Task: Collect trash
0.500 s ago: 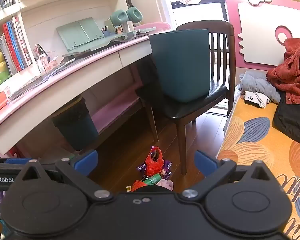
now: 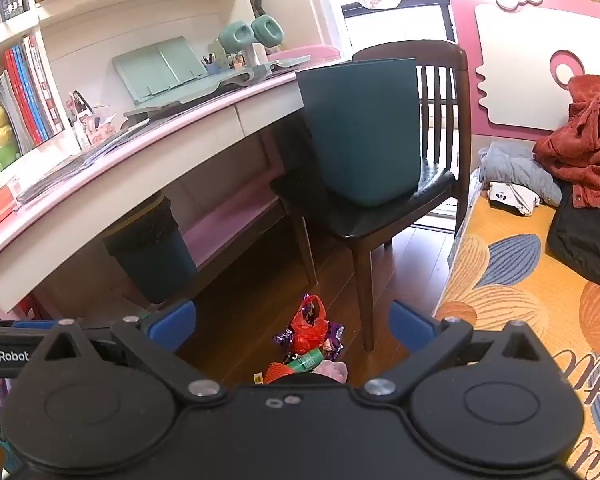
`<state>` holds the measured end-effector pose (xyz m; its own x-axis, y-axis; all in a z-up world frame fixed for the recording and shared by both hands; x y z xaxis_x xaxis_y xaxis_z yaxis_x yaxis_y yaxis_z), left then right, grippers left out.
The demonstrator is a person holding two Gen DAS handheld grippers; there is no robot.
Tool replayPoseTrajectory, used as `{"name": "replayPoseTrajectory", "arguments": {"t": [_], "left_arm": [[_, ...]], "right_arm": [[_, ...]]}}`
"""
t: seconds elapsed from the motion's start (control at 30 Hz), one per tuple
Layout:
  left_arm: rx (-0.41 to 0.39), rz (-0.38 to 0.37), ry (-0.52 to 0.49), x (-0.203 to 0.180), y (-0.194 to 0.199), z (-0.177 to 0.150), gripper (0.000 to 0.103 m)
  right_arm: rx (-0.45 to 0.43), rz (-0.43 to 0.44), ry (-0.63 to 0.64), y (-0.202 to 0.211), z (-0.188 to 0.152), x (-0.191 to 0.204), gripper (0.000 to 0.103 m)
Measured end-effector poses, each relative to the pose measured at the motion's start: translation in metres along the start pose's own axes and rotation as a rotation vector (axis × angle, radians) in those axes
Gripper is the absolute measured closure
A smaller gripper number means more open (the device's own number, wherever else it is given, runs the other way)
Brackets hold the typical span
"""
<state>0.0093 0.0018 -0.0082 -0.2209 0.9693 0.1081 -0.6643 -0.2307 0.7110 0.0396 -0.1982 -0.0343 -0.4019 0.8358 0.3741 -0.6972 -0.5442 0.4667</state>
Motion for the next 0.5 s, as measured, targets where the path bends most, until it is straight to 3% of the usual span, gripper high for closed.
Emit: {"name": "replayPoseTrajectory", "arguments": {"t": [0.5], "left_arm": [[-0.021,0.016,0.015,-0.0025,0.003,-0.0035,0.015]], "right_arm": [[-0.012,-0.004,0.002,-0.001,-0.0052,0.0012,0.0]]}}
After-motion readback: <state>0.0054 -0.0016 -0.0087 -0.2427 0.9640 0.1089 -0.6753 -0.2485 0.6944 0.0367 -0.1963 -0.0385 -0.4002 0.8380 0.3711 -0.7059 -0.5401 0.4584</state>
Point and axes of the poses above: each gripper's, at about its wrist camera, not at the fingertips, and y roughly against the way its jaws point, x to its left, z to its top, the point moved 1 cm from there along -y, roughly the way its jaws point, and after that the axes turned 13 degrees about z, right-handed, at the moved point
